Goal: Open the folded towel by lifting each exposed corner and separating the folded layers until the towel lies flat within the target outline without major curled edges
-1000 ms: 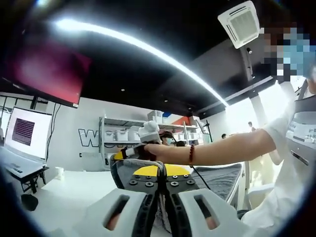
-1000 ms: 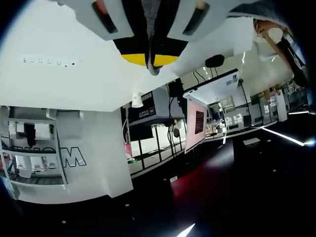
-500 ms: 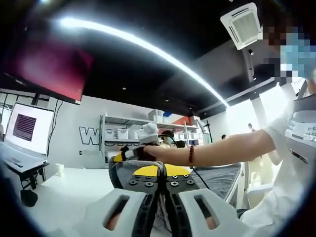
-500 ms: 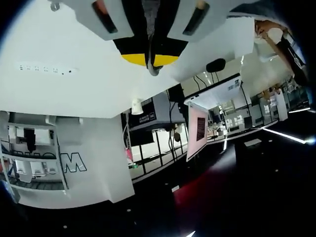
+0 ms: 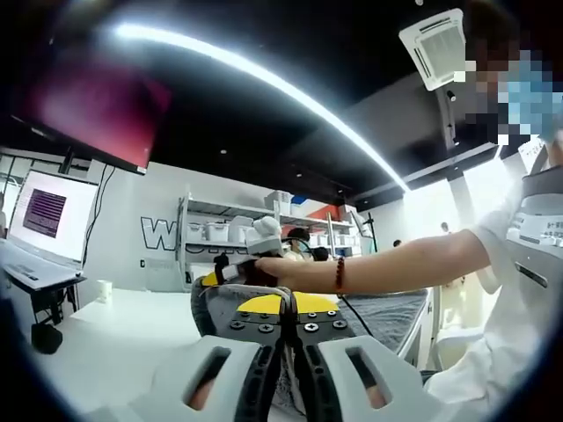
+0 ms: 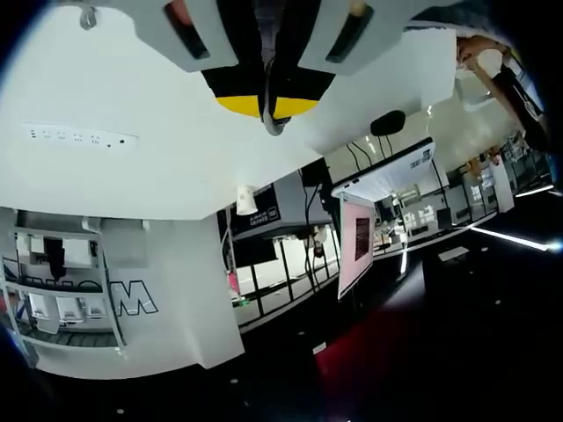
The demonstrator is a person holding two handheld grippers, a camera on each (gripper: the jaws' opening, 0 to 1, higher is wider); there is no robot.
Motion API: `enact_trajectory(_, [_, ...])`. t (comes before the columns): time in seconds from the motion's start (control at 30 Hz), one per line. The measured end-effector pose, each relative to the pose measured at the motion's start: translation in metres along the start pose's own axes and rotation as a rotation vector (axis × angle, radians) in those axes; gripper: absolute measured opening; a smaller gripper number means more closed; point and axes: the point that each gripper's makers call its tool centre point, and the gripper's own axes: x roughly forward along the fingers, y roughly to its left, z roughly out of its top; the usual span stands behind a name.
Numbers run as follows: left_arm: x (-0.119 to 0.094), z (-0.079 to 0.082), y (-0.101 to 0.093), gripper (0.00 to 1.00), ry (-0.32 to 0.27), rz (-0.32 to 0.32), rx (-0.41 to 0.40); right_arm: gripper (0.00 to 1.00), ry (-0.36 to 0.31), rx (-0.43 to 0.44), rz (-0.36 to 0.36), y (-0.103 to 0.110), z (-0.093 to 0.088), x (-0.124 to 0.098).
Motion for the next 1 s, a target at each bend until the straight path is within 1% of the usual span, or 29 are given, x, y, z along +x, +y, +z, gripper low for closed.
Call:
enact_trajectory(0.2, [-0.002, -0.004, 0.001, 0.01, 0.007, 0.001, -0.007, 0.0, 0.0, 0.002, 0.0, 0.0, -0.004, 0.005])
enact_trajectory(0.27, [-0.003, -0.007, 0.002, 0.01, 0.012, 0.005, -0.008, 0.0, -0.004, 0.017, -0.021, -0.002, -0.007, 0.003])
enact_trajectory(0.37, [-0.002, -0.006, -0.002, 0.01, 0.0, -0.018, -0.024, 0.0, 0.001, 0.004, -0.014, 0.002, -0.01, 0.005])
enact_trajectory(0.5, [-0.003, -0.008, 0.0, 0.01, 0.011, -0.005, -0.01, 0.0, -0.003, 0.005, -0.018, 0.001, -0.011, 0.006])
enact_trajectory(0.57, [-0.006, -0.007, 0.001, 0.01, 0.006, 0.002, -0.015, 0.0, -0.001, 0.018, -0.011, 0.004, -0.012, 0.007])
enact_trajectory(0.63, [-0.008, -0.011, 0.001, 0.01, 0.021, 0.005, -0.012, 0.0, 0.003, 0.019, -0.006, 0.005, -0.018, 0.013])
enact_trajectory(0.77, [-0.009, -0.012, 0.002, 0.01, 0.02, 0.0, -0.017, 0.0, 0.004, 0.022, -0.009, 0.006, -0.024, 0.015])
enact_trajectory(0.9, [-0.011, -0.016, 0.006, 0.01, 0.027, 0.013, -0.024, 0.0, 0.005, 0.045, -0.008, 0.003, -0.03, 0.018])
enact_trajectory(1.0, [-0.012, -0.018, 0.005, 0.01, 0.031, 0.013, -0.028, 0.0, 0.013, 0.045, -0.009, 0.004, -0.037, 0.02])
